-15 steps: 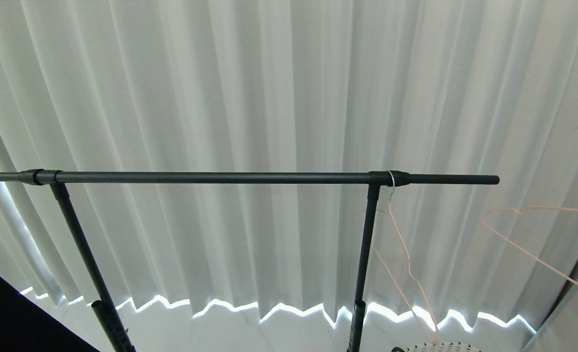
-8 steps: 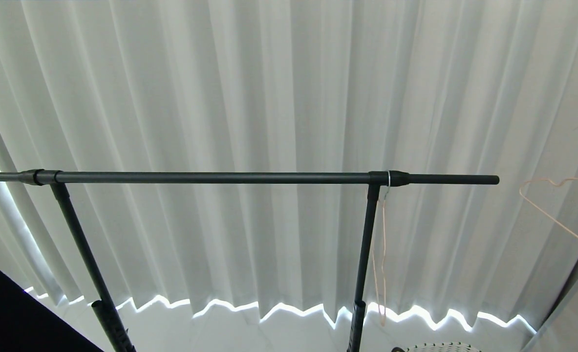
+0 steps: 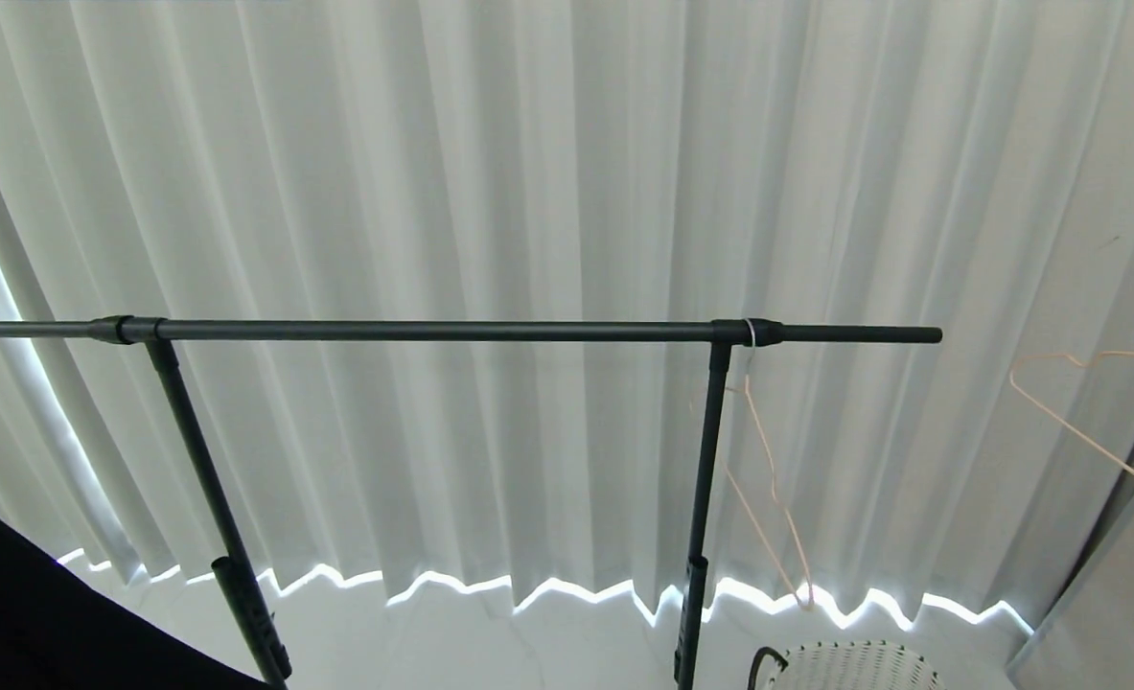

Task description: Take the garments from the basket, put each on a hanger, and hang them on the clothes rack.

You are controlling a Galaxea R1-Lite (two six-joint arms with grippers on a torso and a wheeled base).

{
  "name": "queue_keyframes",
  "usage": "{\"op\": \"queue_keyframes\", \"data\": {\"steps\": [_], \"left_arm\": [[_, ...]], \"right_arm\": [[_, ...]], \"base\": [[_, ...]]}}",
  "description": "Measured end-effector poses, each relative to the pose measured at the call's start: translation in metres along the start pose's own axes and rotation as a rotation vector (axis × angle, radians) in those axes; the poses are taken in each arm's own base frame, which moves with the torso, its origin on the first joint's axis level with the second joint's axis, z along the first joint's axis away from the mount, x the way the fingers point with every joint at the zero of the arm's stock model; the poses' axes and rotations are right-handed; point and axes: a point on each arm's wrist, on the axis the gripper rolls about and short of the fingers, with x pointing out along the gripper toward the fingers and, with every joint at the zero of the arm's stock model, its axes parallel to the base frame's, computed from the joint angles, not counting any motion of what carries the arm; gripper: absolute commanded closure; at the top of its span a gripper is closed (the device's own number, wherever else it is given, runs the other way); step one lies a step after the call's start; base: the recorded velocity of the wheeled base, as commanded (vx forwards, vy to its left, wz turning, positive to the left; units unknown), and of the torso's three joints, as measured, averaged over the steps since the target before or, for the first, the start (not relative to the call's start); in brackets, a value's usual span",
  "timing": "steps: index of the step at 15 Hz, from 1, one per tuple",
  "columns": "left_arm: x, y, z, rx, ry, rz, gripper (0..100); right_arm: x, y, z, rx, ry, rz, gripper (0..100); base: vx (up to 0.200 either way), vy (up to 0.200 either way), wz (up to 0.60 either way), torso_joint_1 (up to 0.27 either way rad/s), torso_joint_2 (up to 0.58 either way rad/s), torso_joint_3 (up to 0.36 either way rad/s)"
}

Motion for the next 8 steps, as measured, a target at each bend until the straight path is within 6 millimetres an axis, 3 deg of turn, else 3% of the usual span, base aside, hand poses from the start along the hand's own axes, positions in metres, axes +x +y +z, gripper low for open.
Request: {"op": "queue_keyframes", "data": {"steps": [8], "left_arm": [[0.0010, -0.0008, -0.0021, 0.001, 0.009, -0.002, 100]], "right_arm": [[-0.0015, 0.0053, 0.0000, -0.016, -0.005, 0.024, 100]], "base": [[-0.200, 0.000, 0.00, -0.001, 0.00, 0.003]]}}
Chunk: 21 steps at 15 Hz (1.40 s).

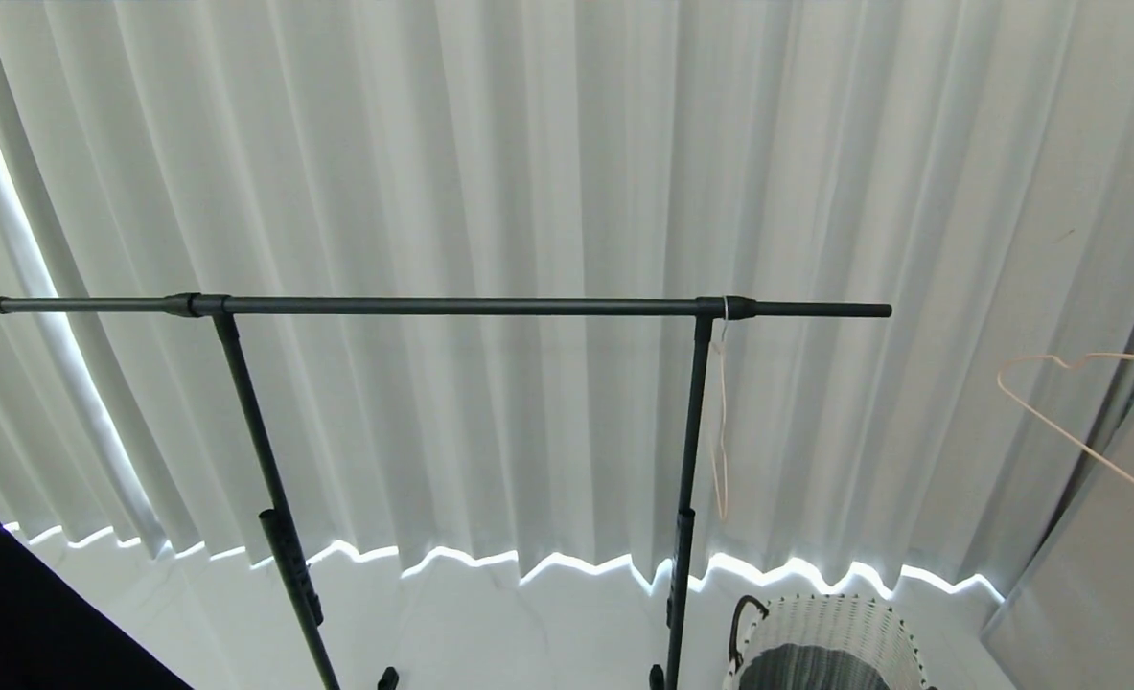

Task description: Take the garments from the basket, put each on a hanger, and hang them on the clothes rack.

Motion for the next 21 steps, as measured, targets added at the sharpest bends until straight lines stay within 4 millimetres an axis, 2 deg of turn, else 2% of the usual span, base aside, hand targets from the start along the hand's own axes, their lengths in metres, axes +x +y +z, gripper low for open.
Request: {"op": "queue_keyframes", "data": {"steps": [6, 13, 21], "left_arm": [[0.001, -0.001, -0.003, 0.005, 0.011, -0.002, 100], [0.001, -0.001, -0.004, 0.007, 0.013, -0.003, 100], [0.001, -0.001, -0.004, 0.008, 0.014, -0.003, 100]], "right_arm": [[-0.006, 0.001, 0.001, -0.001, -0.016, 0.010, 100], [-0.017, 0.005, -0.006, -0.009, -0.019, 0.033, 100], [-0.030, 0.000, -0.001, 0.002, -0.076, 0.030, 100]], "base": [[0.000, 0.000, 0.00, 0.000, 0.00, 0.000], [0.000, 0.200, 0.00, 0.006, 0.00, 0.004], [0.000, 0.200, 0.00, 0.002, 0.00, 0.003]]}}
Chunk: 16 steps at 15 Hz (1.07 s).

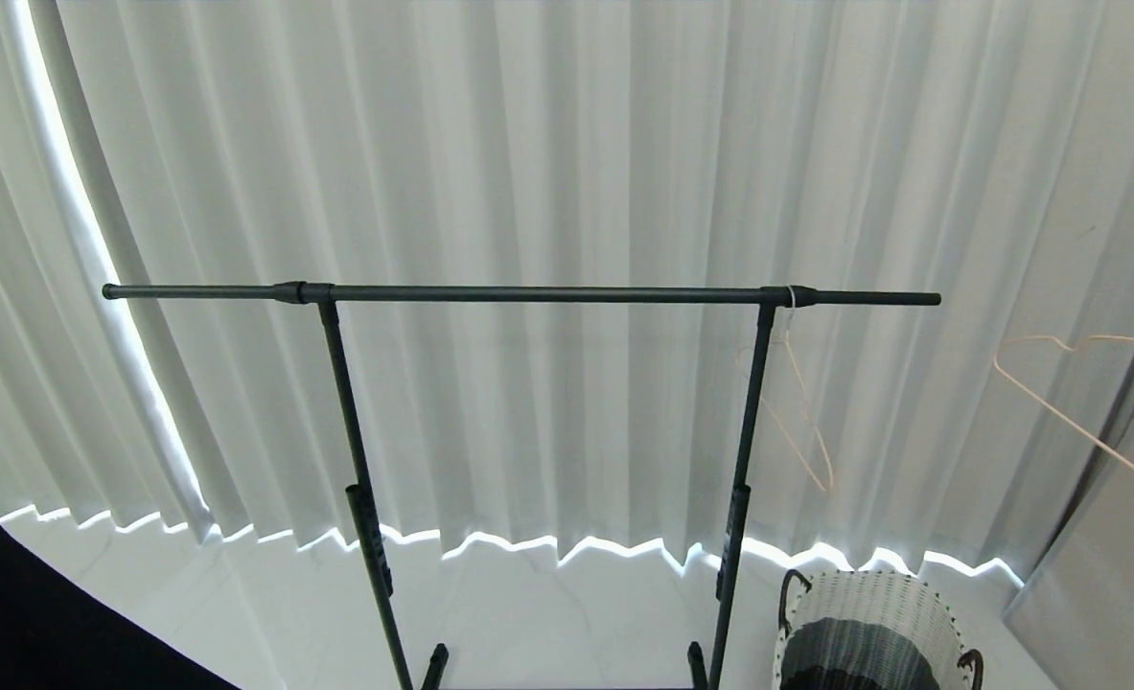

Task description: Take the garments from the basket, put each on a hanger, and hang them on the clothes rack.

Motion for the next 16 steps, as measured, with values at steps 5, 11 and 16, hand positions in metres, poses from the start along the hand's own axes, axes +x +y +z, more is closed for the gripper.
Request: {"op": "queue_keyframes", "data": {"steps": [5, 11, 16], "left_arm": [[0.000, 0.000, 0.000, 0.001, 0.001, 0.000, 100], [0.002, -0.001, -0.004, 0.008, 0.015, -0.004, 100], [0.002, -0.008, -0.030, 0.083, 0.066, -0.022, 100]], "right_arm": [[-0.006, -0.001, 0.003, 0.001, -0.036, 0.038, 100], [-0.015, 0.006, 0.009, -0.013, -0.094, 0.128, 100], [-0.035, 0.016, 0.035, -0.081, -0.238, 0.263, 100]], "base": [[0.000, 0.200, 0.00, -0.001, 0.00, 0.000], [0.000, 0.133, 0.00, 0.003, 0.00, 0.001], [0.000, 0.000, 0.00, 0.000, 0.00, 0.000]]}}
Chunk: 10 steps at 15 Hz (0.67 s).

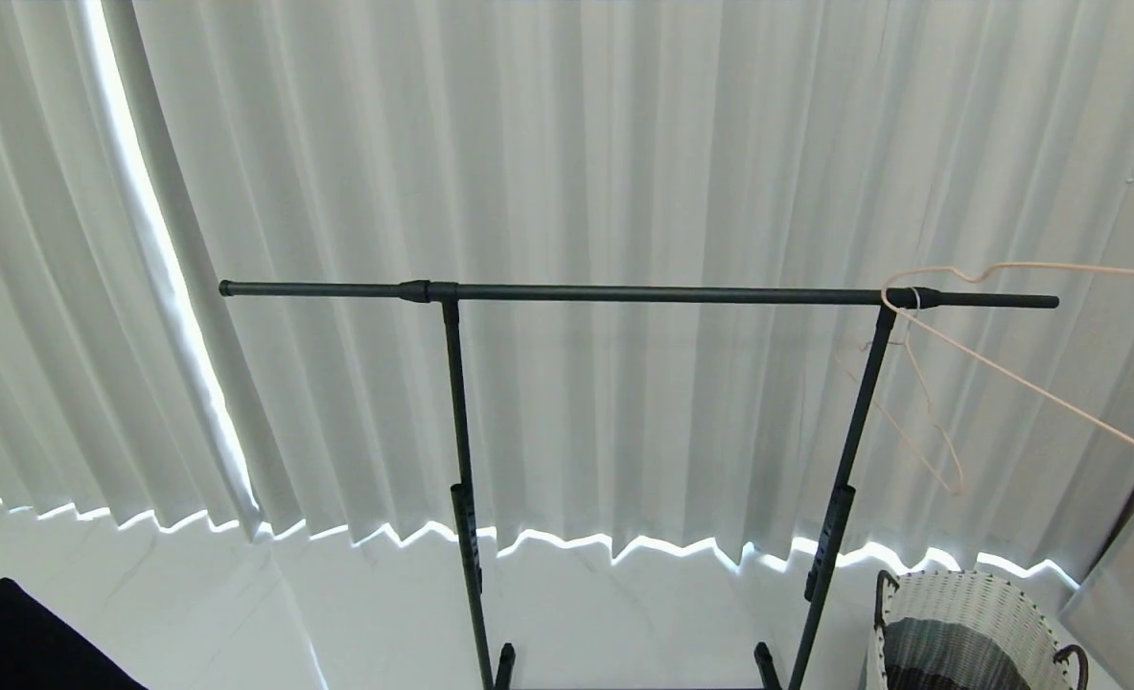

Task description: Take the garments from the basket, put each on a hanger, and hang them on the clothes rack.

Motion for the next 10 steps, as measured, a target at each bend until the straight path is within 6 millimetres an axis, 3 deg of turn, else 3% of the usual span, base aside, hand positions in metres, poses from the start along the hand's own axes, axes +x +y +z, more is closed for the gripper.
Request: {"op": "queue_keyframes", "data": {"steps": [3, 10], "left_arm": [[-0.003, -0.001, -0.005, 0.007, -0.011, 0.001, 100], [-0.009, 0.005, 0.007, -0.012, -0.060, 0.014, 100]], "right_arm": [[-0.004, 0.010, 0.007, -0.005, -0.039, 0.072, 100], [-0.018, 0.031, 0.018, 0.016, -0.124, 0.233, 100]], "base": [[0.000, 0.000, 0.00, 0.000, 0.00, 0.000], [0.000, 0.000, 0.00, 0.000, 0.00, 0.000]]}}
